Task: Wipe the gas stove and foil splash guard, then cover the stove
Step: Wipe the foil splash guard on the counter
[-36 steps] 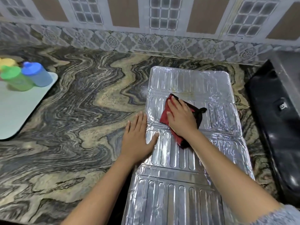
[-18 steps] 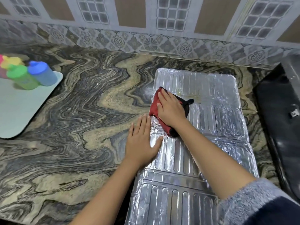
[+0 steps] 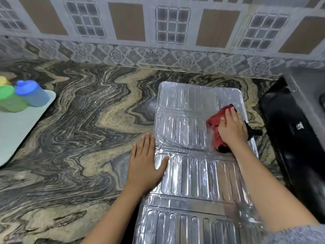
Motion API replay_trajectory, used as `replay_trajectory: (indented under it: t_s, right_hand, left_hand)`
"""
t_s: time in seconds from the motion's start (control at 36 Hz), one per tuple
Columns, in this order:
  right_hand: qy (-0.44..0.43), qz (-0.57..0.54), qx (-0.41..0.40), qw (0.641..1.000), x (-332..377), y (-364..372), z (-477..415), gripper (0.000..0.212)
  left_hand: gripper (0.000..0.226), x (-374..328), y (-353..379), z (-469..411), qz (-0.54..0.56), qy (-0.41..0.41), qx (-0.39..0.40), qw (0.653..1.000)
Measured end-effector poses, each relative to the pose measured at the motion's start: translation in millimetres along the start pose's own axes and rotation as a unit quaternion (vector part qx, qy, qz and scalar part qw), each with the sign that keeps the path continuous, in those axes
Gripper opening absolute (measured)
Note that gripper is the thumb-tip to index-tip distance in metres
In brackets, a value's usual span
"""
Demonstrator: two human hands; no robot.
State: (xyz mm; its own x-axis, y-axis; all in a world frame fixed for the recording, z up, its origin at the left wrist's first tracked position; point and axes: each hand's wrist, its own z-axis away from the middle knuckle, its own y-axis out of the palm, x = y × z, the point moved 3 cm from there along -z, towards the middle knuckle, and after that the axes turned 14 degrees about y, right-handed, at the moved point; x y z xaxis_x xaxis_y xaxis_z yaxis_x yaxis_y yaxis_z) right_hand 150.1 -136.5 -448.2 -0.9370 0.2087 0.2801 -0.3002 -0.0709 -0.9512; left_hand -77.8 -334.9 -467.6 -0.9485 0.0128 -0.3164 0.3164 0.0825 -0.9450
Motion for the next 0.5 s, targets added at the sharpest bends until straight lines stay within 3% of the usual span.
replay_trajectory:
  t_s: [0.19, 0.5]
  right_hand:
    - [0.030, -0.005, -0.001, 1.000, 2.7, -9.8, -39.1, 0.052]
    - [-0.208, 0.036, 0.057, 0.976, 81.1, 20.3, 4.0, 0.050]
  left_hand:
    - [0.079, -0.2, -1.1, -0.2, 0.004, 0.000, -0.001, 1.000]
    - [0.080, 0.3, 0.1, -1.3, 0.000, -0.002, 0.003, 1.000]
